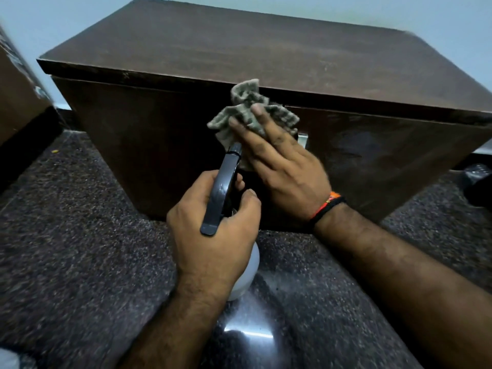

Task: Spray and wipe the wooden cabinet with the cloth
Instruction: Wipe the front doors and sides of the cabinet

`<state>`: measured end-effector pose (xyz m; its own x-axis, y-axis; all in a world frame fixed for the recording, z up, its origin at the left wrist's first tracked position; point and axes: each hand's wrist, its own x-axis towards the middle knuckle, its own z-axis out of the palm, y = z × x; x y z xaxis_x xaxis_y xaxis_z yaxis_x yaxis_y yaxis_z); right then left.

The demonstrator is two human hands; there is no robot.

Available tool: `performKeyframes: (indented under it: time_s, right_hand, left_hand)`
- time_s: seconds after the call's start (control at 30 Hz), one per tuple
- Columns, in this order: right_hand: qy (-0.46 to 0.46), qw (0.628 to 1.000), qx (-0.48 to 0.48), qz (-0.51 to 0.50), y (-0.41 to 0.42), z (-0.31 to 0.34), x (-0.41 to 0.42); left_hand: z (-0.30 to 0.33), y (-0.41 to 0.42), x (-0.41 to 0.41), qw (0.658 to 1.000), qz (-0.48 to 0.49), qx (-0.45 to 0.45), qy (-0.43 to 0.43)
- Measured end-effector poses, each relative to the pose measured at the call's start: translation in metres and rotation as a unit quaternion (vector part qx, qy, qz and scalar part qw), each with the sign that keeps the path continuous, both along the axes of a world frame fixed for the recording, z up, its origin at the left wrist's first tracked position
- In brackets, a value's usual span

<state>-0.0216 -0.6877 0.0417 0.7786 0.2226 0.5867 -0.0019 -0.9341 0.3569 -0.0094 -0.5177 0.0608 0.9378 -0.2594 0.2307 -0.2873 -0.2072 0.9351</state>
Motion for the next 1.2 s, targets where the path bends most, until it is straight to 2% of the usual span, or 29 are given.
performKeyframes:
  time_s: [0.13,0.3,0.37,0.5,0.6,0.7,0.8,1.0,1.07,1.13,1.2]
  right_hand:
    - [-0.01,1.0,0.009,-0.007,-0.015,0.004,-0.027]
    - [-0.095,0.99,0.058,-0.083,-0.035,0.017,-0.06]
    - [-0.147,0.976,0.104,-0.124,-0.047,0.02,-0.083]
    - [-0.26,0.922,0.222,-0.183,-0.045,0.012,-0.112]
    - [-0.204,0.935,0.254,-0.138,-0.036,-0.007,-0.085]
    - [-0.1,0.956,0.274,-0.023,-0.029,-0.025,-0.049]
    - [-0.072,0.962,0.262,0.013,-0.028,-0.036,-0.037]
    - [-0.029,0.995,0.097,-0.012,-0.05,-0.021,-0.043]
    - [-0.045,0.996,0.065,-0.044,-0.059,-0.025,-0.046]
    - [-0.111,0.98,0.071,-0.152,-0.074,-0.038,-0.057]
    - [-0.167,0.938,0.161,-0.257,-0.088,-0.052,-0.074]
  left_hand:
    - [-0.003,-0.004,-0.002,1.0,-0.003,-0.012,0.002]
    - [-0.001,-0.017,-0.012,0.999,-0.033,-0.01,-0.003]
    - [0.0,-0.023,-0.014,0.999,-0.04,-0.014,-0.002]
    - [0.001,-0.036,-0.019,0.998,-0.053,-0.03,0.002]
    - [-0.001,-0.041,-0.021,0.998,-0.062,-0.033,0.0]
    - [-0.002,-0.045,-0.021,0.998,-0.059,-0.024,-0.018]
    - [-0.005,-0.047,-0.019,0.998,-0.061,-0.021,-0.018]
    - [-0.016,-0.053,-0.019,0.999,-0.049,-0.002,-0.017]
    - [-0.018,-0.056,-0.022,0.998,-0.055,0.0,-0.002]
    - [-0.019,-0.061,-0.027,0.998,-0.069,-0.007,0.012]
    - [-0.018,-0.067,-0.03,0.997,-0.083,-0.008,0.006]
